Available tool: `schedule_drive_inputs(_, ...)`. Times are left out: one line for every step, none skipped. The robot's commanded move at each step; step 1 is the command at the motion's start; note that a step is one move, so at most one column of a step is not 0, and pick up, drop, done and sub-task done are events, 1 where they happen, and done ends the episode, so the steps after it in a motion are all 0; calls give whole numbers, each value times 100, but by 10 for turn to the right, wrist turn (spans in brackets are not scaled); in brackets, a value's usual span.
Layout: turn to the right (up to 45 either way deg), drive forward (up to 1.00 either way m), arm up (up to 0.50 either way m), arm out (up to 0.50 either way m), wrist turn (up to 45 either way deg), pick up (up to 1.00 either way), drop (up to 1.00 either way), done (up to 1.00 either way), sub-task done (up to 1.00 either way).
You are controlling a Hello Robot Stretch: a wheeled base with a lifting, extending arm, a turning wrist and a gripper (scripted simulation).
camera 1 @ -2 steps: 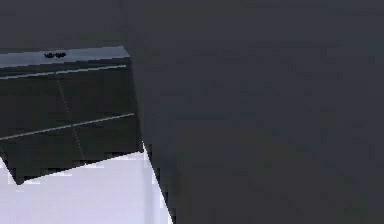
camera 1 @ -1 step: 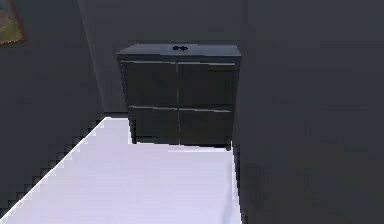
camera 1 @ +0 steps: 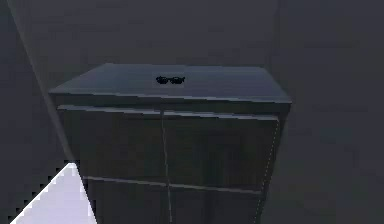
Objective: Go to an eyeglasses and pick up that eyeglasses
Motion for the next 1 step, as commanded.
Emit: schedule_drive_inputs(-60, 0, 0, 0, 0, 0, 0, 0, 0)
